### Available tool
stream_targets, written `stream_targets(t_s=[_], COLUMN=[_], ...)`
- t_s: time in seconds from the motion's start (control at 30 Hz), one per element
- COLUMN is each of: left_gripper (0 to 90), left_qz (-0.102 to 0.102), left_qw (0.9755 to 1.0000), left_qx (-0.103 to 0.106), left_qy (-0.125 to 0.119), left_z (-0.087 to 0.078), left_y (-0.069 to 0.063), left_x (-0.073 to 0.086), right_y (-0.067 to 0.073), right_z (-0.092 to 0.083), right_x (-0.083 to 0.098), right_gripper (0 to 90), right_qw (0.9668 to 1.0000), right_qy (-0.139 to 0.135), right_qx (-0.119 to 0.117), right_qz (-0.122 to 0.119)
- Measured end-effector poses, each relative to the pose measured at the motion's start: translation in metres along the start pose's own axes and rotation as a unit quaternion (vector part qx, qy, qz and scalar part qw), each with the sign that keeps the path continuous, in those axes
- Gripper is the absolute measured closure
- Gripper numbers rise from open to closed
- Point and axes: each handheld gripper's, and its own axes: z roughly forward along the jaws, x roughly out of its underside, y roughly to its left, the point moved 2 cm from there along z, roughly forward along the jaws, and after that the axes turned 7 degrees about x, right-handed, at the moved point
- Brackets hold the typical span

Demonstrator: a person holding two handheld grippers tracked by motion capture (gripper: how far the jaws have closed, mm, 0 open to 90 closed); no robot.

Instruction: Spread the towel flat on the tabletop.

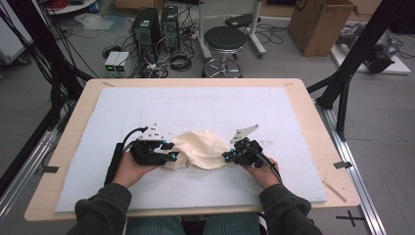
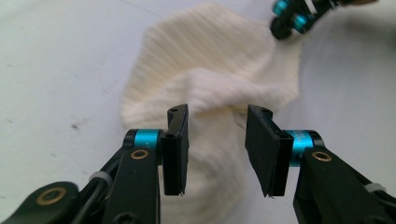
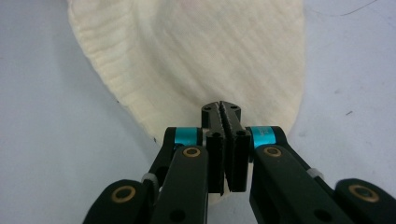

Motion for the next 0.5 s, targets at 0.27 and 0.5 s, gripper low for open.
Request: stream_targets(t_s=[0.27,0.5], left_gripper=[57.3,81.5], left_qz=[-0.006,0.001], left_qw=[0.9991,0.9979], left_qx=[-0.017,-0.030], left_qy=[0.039,0.057], left_z=[0.025,0.038], left_y=[-0.007,0.000], left_x=[0.020,0.019], right_y=[0.002,0.004], right_z=[0.000,0.002], right_x=[0.000,-0.001], right_gripper=[88.8,88.8], right_qw=[1.0000,0.9999], right_qy=[-0.001,0.002], right_qx=[-0.003,-0.008], right_qz=[-0.004,-0.007])
